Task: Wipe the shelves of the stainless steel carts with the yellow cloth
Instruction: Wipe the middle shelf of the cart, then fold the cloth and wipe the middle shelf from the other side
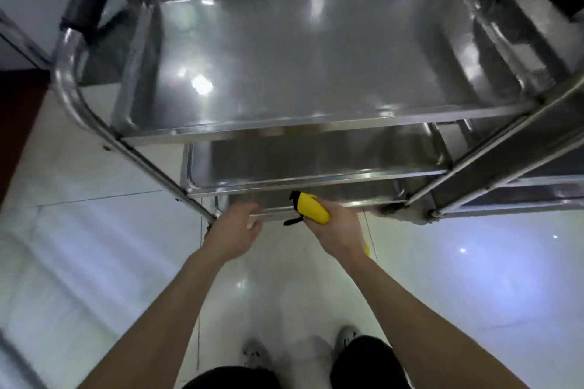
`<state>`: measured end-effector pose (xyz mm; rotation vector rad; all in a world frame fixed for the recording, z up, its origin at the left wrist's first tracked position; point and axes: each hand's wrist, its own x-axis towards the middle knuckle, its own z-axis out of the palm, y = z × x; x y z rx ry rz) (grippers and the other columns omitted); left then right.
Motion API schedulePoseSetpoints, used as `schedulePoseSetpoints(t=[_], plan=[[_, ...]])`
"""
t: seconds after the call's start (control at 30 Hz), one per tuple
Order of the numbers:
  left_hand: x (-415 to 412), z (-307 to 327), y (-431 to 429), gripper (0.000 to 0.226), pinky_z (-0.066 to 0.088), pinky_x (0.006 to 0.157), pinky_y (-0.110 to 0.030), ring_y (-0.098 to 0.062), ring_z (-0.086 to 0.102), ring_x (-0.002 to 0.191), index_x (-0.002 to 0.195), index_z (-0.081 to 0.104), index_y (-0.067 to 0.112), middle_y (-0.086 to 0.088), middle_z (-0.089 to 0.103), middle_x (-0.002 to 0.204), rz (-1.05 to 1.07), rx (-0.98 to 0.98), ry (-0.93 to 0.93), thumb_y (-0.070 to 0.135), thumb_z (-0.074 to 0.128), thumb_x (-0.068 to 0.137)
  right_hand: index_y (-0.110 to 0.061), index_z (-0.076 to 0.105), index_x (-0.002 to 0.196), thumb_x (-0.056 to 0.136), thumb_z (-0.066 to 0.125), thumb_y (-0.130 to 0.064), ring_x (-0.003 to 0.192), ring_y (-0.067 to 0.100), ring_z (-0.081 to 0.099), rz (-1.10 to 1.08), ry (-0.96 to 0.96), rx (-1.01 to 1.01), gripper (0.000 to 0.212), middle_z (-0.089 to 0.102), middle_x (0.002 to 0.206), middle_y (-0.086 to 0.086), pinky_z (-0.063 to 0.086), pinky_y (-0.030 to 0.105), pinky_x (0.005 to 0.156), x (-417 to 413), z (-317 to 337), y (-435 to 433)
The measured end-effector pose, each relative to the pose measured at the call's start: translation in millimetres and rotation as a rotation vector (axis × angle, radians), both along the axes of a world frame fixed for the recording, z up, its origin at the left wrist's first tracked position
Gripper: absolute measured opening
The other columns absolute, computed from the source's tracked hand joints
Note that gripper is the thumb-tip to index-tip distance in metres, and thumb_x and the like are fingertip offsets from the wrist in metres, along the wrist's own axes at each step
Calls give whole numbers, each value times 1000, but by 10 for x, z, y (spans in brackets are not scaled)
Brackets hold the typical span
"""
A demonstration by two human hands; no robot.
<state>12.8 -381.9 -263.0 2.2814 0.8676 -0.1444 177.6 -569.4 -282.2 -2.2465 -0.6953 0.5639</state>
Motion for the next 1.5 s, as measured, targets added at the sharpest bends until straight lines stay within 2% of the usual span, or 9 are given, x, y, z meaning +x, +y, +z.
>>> schedulePoseSetpoints(t=[0.1,0.3,0.43,0.57,0.63,0.77,0.93,1.27,1.5], plan=[[-484,531,30,34,47,93,-29,-25,66,118,138,67,18,-3,69,129,35,-33,59,27,66,105,-47,70,118,87,78,-45,73,14,67,29,-8,-15,32,73,78,-13,53,34,66,-298,577,0],[-1381,1247,398,33,52,97,-35,-20,66,116,137,63,22,2,70,128,64,-12,67,30,65,105,-51,69,124,89,75,-54,75,13,68,99,-56,-24,36,76,82,-12,55,34,68,-870,1346,280],[-2127,1525,882,44,49,102,-28,-14,62,126,150,56,24,5,63,146,28,8,76,35,63,107,-56,65,123,87,76,-53,69,11,67,85,-53,25,38,73,77,-15,52,32,63,-1390,1616,699],[-2912,1801,1398,46,49,102,-30,-13,62,129,152,54,27,7,60,149,88,60,77,37,61,108,-54,67,122,85,74,-50,80,17,71,96,-60,-11,37,77,85,-14,52,33,67,-2069,1806,1236],[-3256,1901,1644,46,51,105,-35,-13,63,128,151,54,28,7,60,149,98,95,87,38,61,107,-53,68,121,84,73,-46,83,13,70,133,-56,-33,39,77,89,-18,45,28,67,-2389,1870,1529],[-3657,1998,2187,47,53,104,-37,-13,63,129,152,53,29,7,59,151,101,130,101,38,62,107,-47,72,119,82,73,-32,71,-12,65,210,11,-43,40,69,70,-28,40,9,57,-2832,1985,2098],[-3595,2009,2976,48,52,99,-33,-11,63,129,152,52,31,9,59,151,85,140,84,39,63,106,-43,71,128,85,72,-30,88,18,73,269,-22,-60,45,78,94,-9,59,35,75,-3021,2039,2874],[-2873,1958,5312,47,56,101,-39,-12,65,124,150,54,29,8,55,151,9,156,109,37,64,105,-38,67,139,88,73,-26,95,22,72,206,49,15,53,79,108,-6,58,35,81,-2482,1854,5273],[-2120,2279,6973,48,56,102,-37,-16,65,125,150,55,27,1,56,151,-23,191,101,38,65,105,-38,69,134,86,74,-26,83,22,70,99,25,26,50,78,97,-6,57,36,72,-1758,2077,6652]])
